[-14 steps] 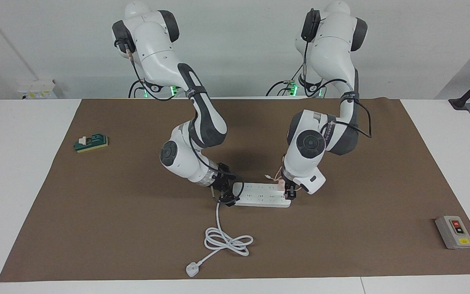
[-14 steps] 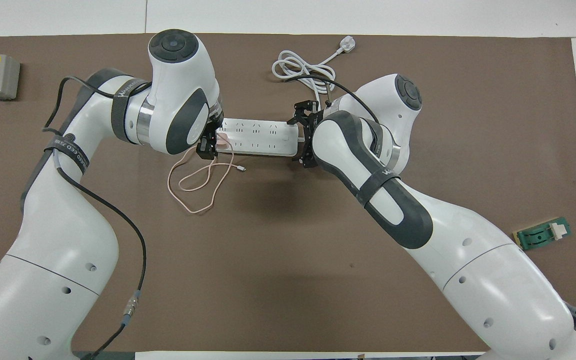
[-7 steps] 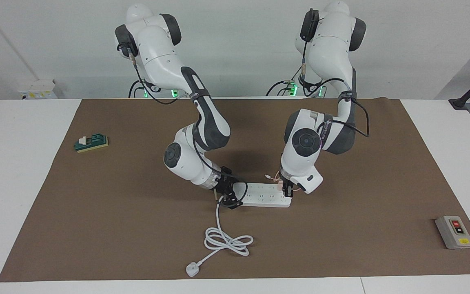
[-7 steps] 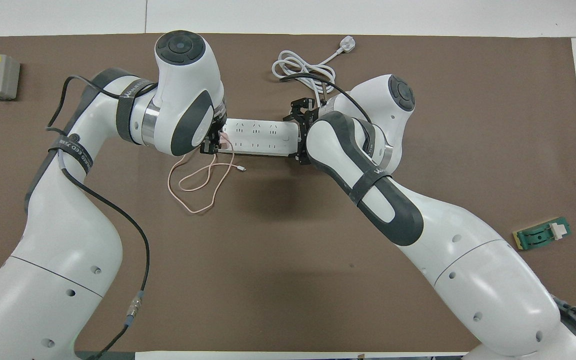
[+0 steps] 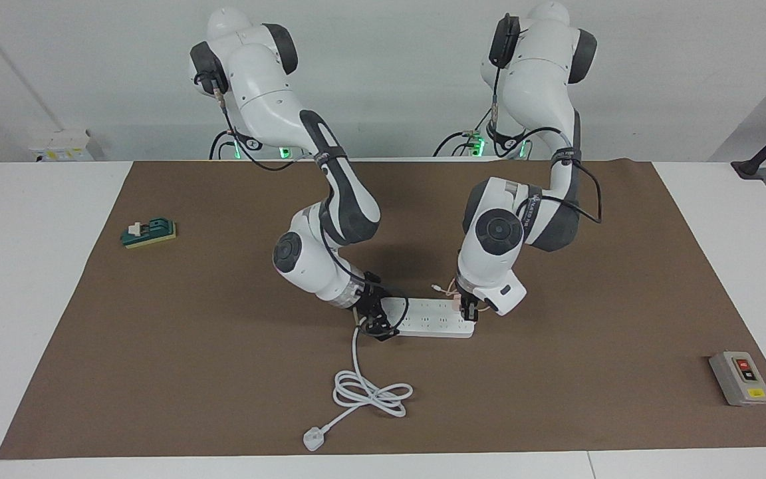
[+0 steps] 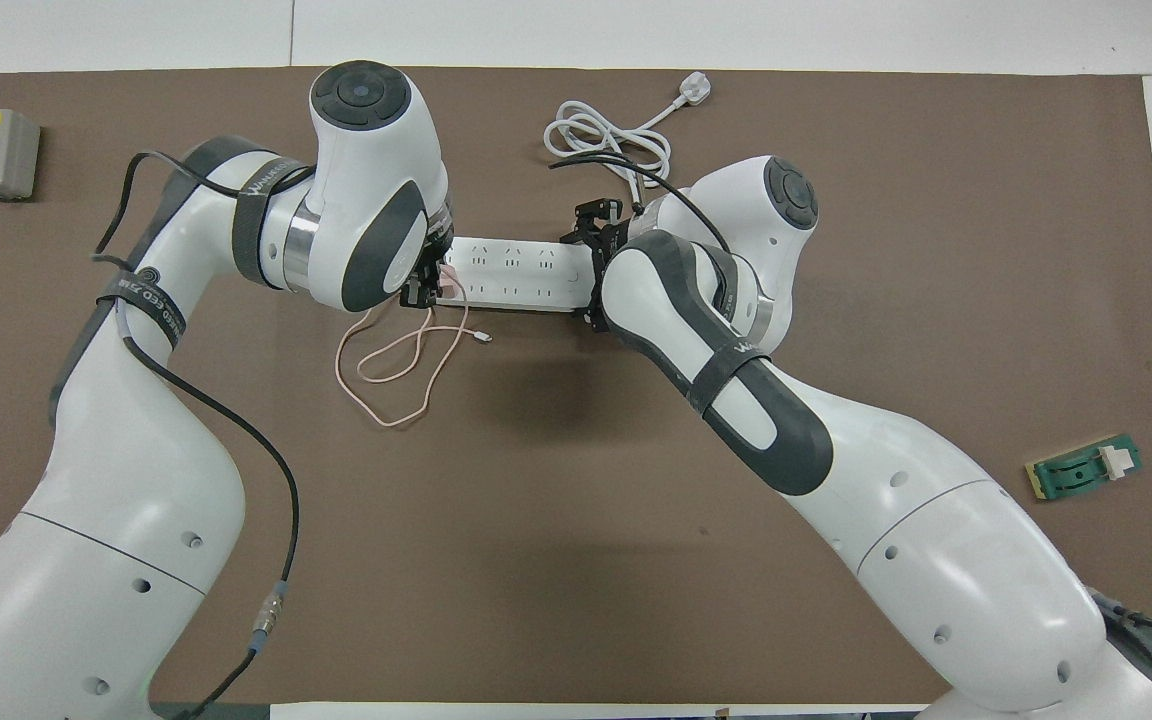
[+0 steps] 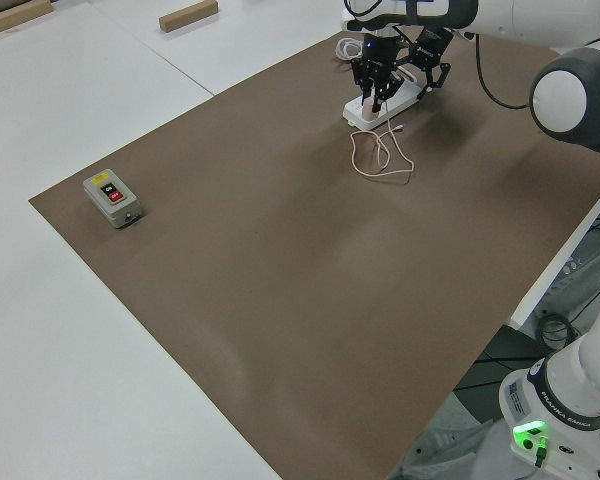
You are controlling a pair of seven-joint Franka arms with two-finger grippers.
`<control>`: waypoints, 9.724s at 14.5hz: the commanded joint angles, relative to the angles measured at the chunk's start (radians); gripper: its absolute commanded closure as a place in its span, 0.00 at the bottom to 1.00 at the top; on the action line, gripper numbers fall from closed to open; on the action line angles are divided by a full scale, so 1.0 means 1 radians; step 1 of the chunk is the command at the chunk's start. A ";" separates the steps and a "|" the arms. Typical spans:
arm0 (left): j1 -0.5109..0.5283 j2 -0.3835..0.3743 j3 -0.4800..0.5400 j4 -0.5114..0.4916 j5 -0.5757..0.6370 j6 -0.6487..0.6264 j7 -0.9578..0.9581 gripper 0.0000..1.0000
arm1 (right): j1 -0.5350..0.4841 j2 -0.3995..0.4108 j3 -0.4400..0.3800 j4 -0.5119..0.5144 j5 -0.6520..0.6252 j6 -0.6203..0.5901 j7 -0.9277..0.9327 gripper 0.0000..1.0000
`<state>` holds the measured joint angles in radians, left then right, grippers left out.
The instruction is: Unplug charger and place it aside
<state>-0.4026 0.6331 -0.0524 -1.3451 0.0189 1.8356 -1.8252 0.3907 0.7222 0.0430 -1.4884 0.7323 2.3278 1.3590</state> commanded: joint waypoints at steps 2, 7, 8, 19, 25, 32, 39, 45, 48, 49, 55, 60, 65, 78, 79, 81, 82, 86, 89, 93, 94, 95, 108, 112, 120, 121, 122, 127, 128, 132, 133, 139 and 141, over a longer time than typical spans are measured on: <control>-0.022 0.016 0.008 0.018 -0.001 -0.006 -0.012 1.00 | 0.013 0.043 0.000 0.036 0.027 0.048 -0.023 0.64; -0.022 0.016 0.008 0.018 -0.001 -0.006 -0.011 1.00 | 0.014 0.052 0.001 0.042 0.053 0.064 -0.023 1.00; -0.022 0.016 0.008 0.018 -0.001 -0.006 -0.009 1.00 | 0.014 0.054 0.001 0.042 0.053 0.070 -0.021 1.00; -0.018 0.005 0.009 0.020 -0.001 -0.026 0.009 1.00 | 0.016 0.056 0.001 0.040 0.050 0.073 -0.026 1.00; -0.015 -0.119 0.014 0.030 -0.004 -0.198 0.050 1.00 | 0.016 0.056 0.001 0.040 0.047 0.073 -0.027 1.00; -0.012 -0.159 0.019 0.044 0.028 -0.233 0.208 1.00 | 0.016 0.054 0.001 0.042 0.044 0.093 -0.032 0.02; 0.082 -0.266 0.014 0.017 0.139 -0.355 0.748 1.00 | 0.002 -0.042 -0.009 0.033 -0.094 0.000 -0.075 0.00; 0.290 -0.433 0.011 -0.112 0.128 -0.273 1.219 1.00 | -0.111 -0.242 -0.015 -0.038 -0.290 -0.214 -0.302 0.00; 0.434 -0.502 0.009 -0.170 0.016 -0.254 1.468 1.00 | -0.173 -0.363 -0.015 -0.062 -0.404 -0.329 -0.479 0.00; 0.476 -0.530 0.009 -0.198 -0.044 -0.253 1.562 1.00 | -0.187 -0.401 -0.015 -0.065 -0.450 -0.379 -0.524 0.00; 0.669 -0.614 0.011 -0.360 -0.263 -0.237 2.016 1.00 | -0.329 -0.530 -0.015 -0.064 -0.511 -0.567 -0.826 0.00; 0.723 -0.644 0.009 -0.584 -0.450 -0.116 2.178 1.00 | -0.329 -0.630 -0.015 -0.061 -0.623 -0.671 -0.991 0.00; 0.720 -0.668 0.009 -0.756 -0.655 -0.023 2.287 1.00 | -0.303 -0.710 -0.048 -0.101 -0.636 -0.783 -1.026 0.00; 0.746 -0.538 0.011 -0.919 -0.777 0.037 2.707 0.82 | -0.308 -0.707 -0.095 -0.110 -0.689 -0.768 -1.253 0.00; 0.751 -0.536 0.013 -0.925 -0.777 0.043 2.725 0.78 | -0.302 -0.698 -0.098 -0.096 -0.695 -0.778 -1.268 0.00; 0.778 -0.524 0.013 -0.928 -0.777 0.051 2.762 0.73 | -0.303 -0.705 -0.112 -0.096 -0.700 -0.788 -1.348 0.00; 0.783 -0.520 0.013 -0.928 -0.777 0.053 2.776 0.68 | -0.302 -0.707 -0.115 -0.101 -0.700 -0.786 -1.363 0.00; 0.811 -0.510 0.013 -0.937 -0.777 0.050 2.775 0.03 | -0.309 -0.721 -0.114 -0.098 -0.705 -0.805 -1.386 0.00; 0.827 -0.518 0.013 -0.934 -0.777 0.037 2.775 0.00 | -0.334 -0.721 -0.112 -0.099 -0.705 -0.792 -1.437 0.00; 0.861 -0.596 0.026 -0.889 -0.765 -0.050 2.735 0.00 | -0.326 -0.719 -0.115 -0.095 -0.731 -0.777 -1.433 0.00; 0.864 -0.622 0.028 -0.867 -0.751 -0.077 2.703 0.00 | -0.328 -0.718 -0.120 -0.095 -0.732 -0.756 -1.427 0.00; 0.864 -0.642 0.034 -0.834 -0.693 -0.110 2.659 0.00 | -0.328 -0.718 -0.133 -0.096 -0.732 -0.749 -1.426 0.00; 0.667 -0.693 0.020 -0.260 -0.179 -0.464 1.806 0.00 | -0.362 -0.722 -0.144 -0.104 -0.734 -0.772 -1.428 0.00; 0.559 -0.698 0.011 -0.232 -0.010 -0.376 1.623 0.00 | -0.362 -0.734 -0.141 -0.107 -0.734 -0.777 -1.428 0.00; 0.554 -0.716 0.006 -0.364 0.031 -0.229 1.621 0.00 | -0.362 -0.734 -0.140 -0.108 -0.734 -0.777 -1.428 0.00; 0.556 -0.722 0.005 -0.364 0.032 -0.242 1.627 0.00 | -0.362 -0.733 -0.140 -0.108 -0.734 -0.777 -1.428 0.00; 0.564 -0.727 0.006 -0.364 0.032 -0.251 1.627 0.00 | -0.362 -0.734 -0.140 -0.108 -0.734 -0.777 -1.428 0.00; 0.553 -0.719 0.002 -0.352 0.027 -0.233 1.626 0.00 | -0.362 -0.734 -0.140 -0.108 -0.734 -0.777 -1.428 0.00; 0.553 -0.719 -0.006 -0.342 0.007 -0.234 1.627 0.00 | -0.362 -0.734 -0.140 -0.108 -0.734 -0.777 -1.428 0.00; 0.509 -0.725 0.003 -0.336 -0.028 -0.251 1.630 0.00 | -0.362 -0.734 -0.140 -0.108 -0.734 -0.777 -1.428 0.00; 0.490 -0.718 0.008 -0.322 -0.027 -0.253 1.632 0.00 | -0.362 -0.734 -0.140 -0.108 -0.734 -0.777 -1.428 0.00; 0.472 -0.690 0.002 -0.301 -0.028 -0.248 1.753 0.00 | -0.362 -0.734 -0.140 -0.108 -0.734 -0.777 -1.428 0.00; 0.470 -0.690 -0.001 -0.305 -0.030 -0.248 1.776 0.00 | -0.362 -0.734 -0.140 -0.108 -0.734 -0.777 -1.428 0.00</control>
<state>0.0825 -0.0659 -0.0656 -1.6612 0.0010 1.5921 -0.0863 0.0401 0.0011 -0.1070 -1.5892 0.0118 1.5639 -0.0542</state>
